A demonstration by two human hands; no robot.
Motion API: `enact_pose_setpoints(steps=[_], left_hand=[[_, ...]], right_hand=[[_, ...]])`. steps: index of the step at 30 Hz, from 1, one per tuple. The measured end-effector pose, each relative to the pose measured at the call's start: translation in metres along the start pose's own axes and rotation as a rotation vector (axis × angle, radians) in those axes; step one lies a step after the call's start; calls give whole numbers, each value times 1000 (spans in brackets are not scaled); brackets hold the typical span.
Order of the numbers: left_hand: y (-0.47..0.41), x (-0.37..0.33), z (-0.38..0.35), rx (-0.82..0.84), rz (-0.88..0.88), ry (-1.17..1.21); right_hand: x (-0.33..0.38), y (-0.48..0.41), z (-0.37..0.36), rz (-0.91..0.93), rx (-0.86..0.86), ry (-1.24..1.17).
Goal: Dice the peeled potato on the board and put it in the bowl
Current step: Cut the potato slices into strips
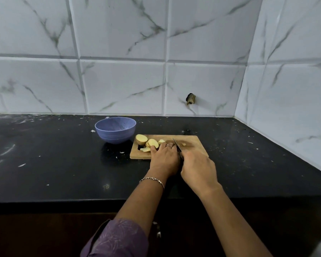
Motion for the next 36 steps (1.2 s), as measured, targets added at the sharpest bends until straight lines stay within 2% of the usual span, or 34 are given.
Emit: enact_pose_setpoints(steps=[16,21,27,31,36], left_hand=[[6,0,1,41,9,45],[6,0,0,18,11,56],[3,5,8,-41,32,86],[-9,14,25,-142,57,93],[-30,15,22,-120,79,51]], right_hand=[[-27,2,37,-99,42,9],[-37,-4,35,-112,-20,-81],[-46,-13,24,-132,-189,-184],[-52,-28,13,-135,-183,-215],[-60,-45,-1,-163,-166,-204]])
Point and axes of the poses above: each hand's wrist, its own y-axis away from the middle knuckle, its own z-axis out of the back of the hand, x = y × z, the point moved 10 cm from there along -y, towards the middle knuckle, and after that the axes turned 1 degree about y, right-handed, at the moved point
